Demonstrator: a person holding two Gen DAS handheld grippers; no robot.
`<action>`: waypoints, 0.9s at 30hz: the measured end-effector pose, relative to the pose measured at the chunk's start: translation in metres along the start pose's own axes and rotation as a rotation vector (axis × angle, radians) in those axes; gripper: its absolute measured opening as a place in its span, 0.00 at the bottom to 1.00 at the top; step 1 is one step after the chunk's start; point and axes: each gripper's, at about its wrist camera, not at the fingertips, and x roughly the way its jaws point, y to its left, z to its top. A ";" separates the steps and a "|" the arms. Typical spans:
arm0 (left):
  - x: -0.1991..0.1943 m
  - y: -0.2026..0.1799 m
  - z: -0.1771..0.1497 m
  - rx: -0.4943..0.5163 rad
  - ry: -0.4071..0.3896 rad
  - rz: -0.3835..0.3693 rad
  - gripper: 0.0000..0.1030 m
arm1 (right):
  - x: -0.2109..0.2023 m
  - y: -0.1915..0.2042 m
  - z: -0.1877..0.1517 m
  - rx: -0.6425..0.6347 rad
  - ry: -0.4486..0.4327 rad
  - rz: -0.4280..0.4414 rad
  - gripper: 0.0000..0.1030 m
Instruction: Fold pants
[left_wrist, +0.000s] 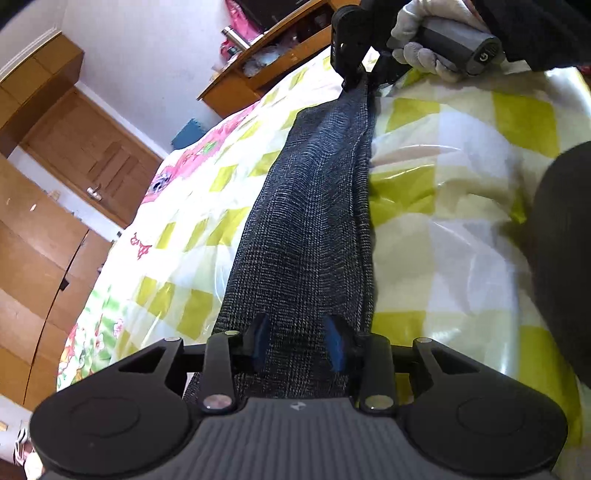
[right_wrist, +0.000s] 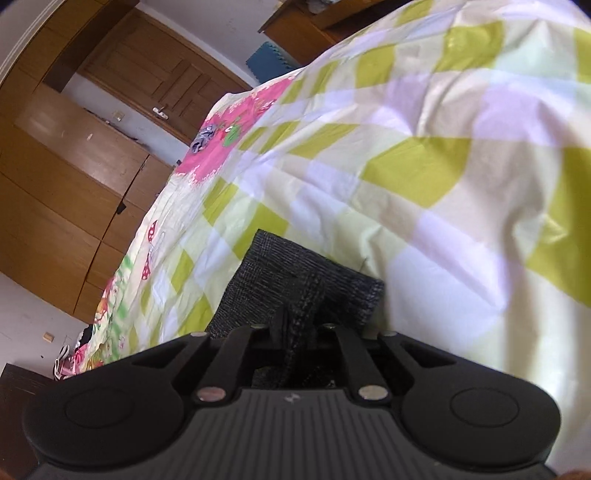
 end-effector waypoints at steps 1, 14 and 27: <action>-0.002 0.001 -0.002 0.011 0.000 0.000 0.47 | -0.003 0.002 0.001 -0.018 -0.003 -0.019 0.08; -0.012 0.012 -0.004 -0.082 -0.017 -0.011 0.52 | 0.030 0.079 0.021 -0.509 0.044 -0.152 0.31; 0.009 0.020 0.013 -0.068 -0.043 -0.046 0.54 | 0.041 0.086 0.015 -0.787 0.250 -0.033 0.31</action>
